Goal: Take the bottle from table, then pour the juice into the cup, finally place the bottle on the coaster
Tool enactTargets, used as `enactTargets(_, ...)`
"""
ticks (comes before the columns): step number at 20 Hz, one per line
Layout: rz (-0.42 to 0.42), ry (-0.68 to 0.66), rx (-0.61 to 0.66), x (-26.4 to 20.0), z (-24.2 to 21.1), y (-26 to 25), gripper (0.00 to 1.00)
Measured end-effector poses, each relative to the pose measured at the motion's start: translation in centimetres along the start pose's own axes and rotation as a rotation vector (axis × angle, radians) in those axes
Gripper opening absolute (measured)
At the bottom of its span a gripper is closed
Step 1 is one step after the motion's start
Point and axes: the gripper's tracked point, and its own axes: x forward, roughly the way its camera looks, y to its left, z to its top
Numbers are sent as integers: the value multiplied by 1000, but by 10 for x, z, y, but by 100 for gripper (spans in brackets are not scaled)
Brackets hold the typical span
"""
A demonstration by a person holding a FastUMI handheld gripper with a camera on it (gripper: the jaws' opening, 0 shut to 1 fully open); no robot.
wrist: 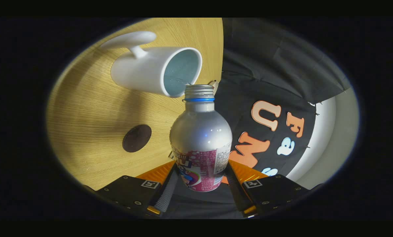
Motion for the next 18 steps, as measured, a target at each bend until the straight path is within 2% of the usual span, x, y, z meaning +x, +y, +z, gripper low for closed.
enactTargets(18,26,-11,-66,-1,4,-6,77)
